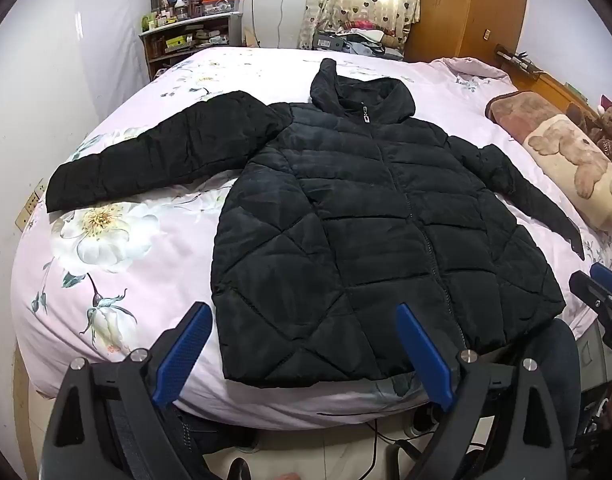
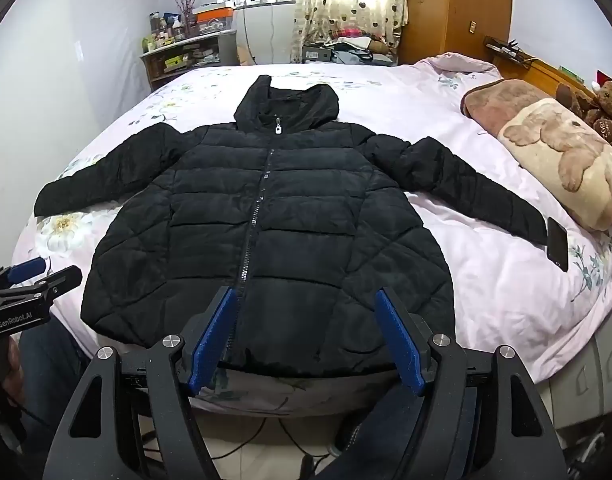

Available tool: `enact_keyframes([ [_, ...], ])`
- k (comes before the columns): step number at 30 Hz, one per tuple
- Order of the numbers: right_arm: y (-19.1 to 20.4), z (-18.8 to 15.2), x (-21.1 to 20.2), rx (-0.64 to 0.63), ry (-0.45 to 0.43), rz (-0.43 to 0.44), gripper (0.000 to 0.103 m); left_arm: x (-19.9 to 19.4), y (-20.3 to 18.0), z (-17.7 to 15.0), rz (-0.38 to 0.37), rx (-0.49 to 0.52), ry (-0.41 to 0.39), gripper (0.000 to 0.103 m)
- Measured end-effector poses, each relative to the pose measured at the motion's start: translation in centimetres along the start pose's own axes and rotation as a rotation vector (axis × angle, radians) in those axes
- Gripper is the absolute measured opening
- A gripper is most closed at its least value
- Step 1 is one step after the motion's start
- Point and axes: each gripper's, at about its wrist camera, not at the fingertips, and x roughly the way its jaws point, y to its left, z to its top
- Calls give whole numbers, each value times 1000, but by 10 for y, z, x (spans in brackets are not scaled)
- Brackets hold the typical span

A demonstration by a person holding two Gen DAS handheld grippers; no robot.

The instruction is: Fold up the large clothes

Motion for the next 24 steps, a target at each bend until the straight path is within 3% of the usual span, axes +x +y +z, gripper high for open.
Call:
enact_keyframes([
  [24,2,2,5,-1,9,-1,71,10,6,0,2,-6,13,94],
])
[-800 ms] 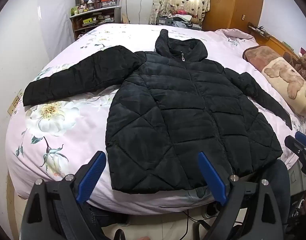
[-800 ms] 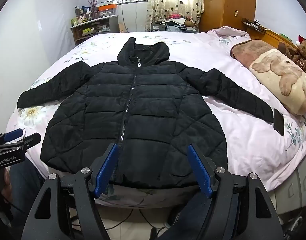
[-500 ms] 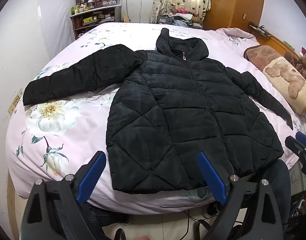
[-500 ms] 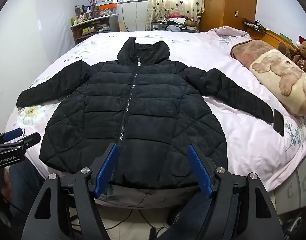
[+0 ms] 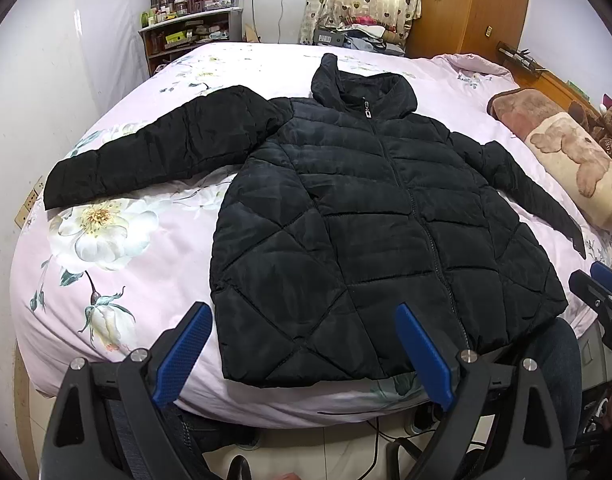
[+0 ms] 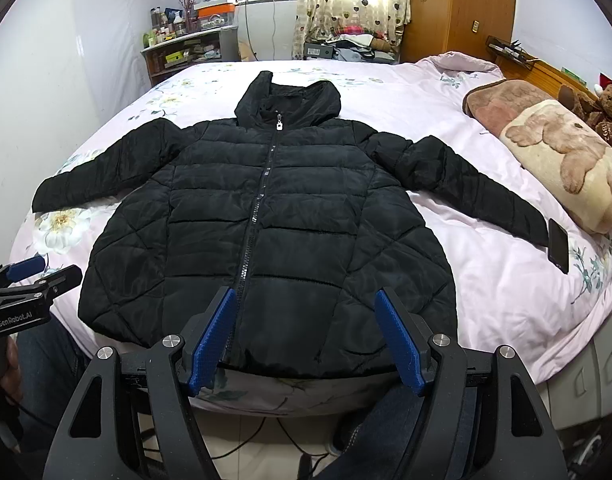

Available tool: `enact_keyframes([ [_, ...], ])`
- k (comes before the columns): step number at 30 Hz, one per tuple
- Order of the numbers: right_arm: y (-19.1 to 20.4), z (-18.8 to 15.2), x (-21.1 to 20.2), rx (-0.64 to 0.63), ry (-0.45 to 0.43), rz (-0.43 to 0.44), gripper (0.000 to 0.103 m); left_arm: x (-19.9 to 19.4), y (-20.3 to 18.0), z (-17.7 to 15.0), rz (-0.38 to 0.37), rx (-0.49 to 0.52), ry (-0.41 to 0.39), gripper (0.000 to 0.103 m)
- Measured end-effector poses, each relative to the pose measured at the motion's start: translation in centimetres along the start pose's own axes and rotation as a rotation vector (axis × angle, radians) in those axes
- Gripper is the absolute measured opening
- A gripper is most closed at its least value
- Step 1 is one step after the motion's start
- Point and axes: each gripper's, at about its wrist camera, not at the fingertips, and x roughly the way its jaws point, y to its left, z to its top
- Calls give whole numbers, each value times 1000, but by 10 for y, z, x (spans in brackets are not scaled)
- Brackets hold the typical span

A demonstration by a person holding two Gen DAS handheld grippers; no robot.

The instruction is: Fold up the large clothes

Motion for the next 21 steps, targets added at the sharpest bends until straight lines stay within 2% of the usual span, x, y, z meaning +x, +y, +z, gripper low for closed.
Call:
enact_keyframes([
  [21,3,-3,5,-9,7,1,71,2,-6,-3,-1,-2,8,94],
])
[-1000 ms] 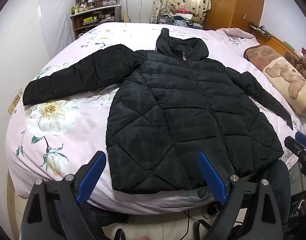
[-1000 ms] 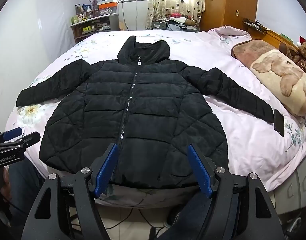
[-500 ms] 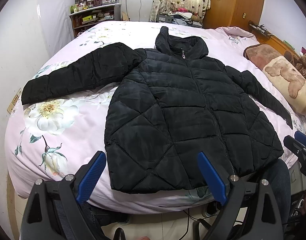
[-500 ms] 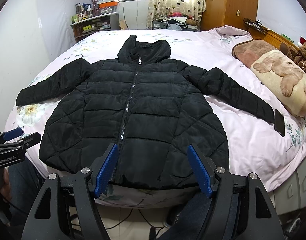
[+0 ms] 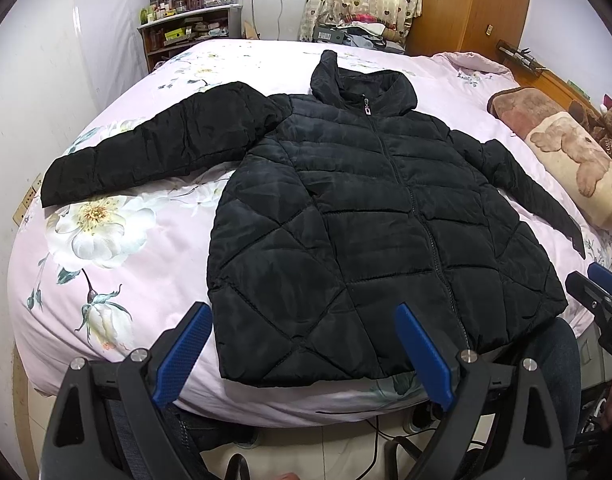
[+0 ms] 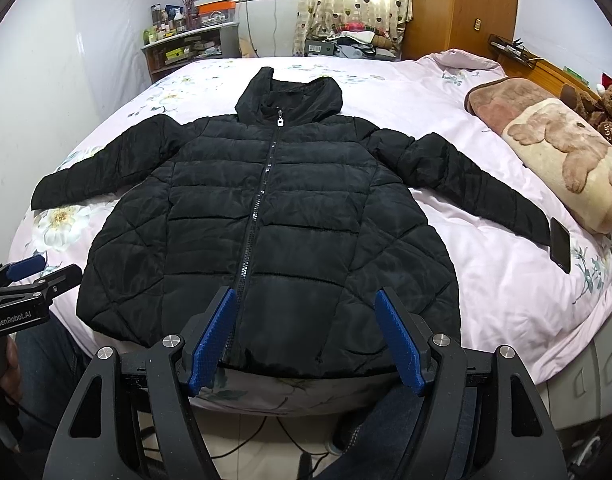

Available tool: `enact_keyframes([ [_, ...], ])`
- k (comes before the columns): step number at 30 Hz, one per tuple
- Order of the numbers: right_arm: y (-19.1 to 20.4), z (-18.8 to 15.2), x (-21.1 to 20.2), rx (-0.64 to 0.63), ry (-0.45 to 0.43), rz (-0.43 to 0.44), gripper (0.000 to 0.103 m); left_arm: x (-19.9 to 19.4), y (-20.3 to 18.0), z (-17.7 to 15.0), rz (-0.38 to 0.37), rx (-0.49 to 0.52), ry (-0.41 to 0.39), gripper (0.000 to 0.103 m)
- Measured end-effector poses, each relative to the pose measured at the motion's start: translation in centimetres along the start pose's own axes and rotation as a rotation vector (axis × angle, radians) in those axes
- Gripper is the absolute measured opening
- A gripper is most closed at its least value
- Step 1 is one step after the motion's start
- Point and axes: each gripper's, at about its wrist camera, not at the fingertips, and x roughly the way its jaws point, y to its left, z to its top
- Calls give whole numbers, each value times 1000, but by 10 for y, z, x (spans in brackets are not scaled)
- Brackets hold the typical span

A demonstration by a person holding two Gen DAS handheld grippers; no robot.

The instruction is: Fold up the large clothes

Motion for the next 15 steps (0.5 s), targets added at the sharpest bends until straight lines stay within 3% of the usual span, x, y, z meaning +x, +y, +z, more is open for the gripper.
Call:
enact_keyframes([
  [15,-1,0,5,2,14,4,71,0,-1,-9,-2,6,9,94],
])
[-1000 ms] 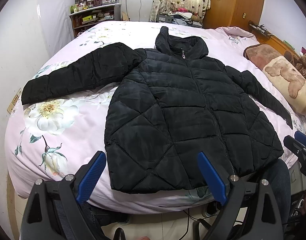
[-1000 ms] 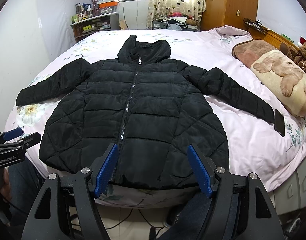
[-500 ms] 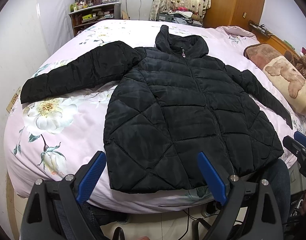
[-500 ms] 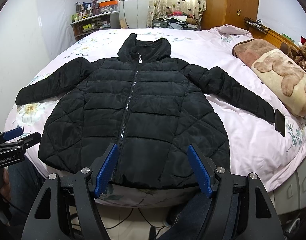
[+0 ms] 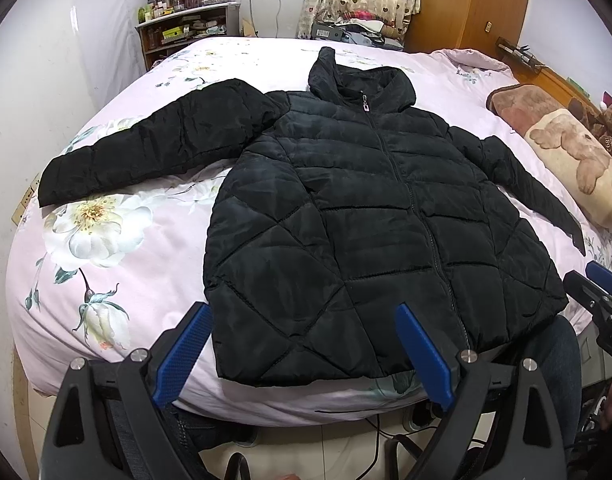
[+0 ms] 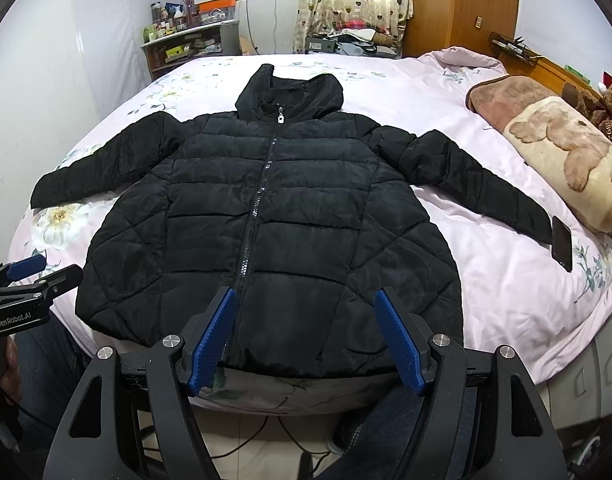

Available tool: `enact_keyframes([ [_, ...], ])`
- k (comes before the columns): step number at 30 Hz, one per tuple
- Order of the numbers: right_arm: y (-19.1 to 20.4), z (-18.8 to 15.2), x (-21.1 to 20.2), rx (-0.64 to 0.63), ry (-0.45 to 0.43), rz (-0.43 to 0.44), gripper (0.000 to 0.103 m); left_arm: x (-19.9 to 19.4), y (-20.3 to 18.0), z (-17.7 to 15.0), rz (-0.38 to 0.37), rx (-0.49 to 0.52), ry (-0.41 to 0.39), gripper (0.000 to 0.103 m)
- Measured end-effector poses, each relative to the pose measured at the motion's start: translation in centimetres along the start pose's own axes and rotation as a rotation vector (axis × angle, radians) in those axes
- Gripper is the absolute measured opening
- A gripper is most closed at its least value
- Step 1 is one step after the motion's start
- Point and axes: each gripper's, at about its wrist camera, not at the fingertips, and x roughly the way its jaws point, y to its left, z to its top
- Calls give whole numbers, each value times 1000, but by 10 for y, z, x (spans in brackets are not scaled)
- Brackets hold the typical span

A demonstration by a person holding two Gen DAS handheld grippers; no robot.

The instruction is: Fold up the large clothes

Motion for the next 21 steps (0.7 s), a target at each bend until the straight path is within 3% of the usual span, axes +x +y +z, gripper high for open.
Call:
enact_keyframes([
  [21,0,-2,8,0,20,2,71,9,-3,11,-5,16,13,94],
])
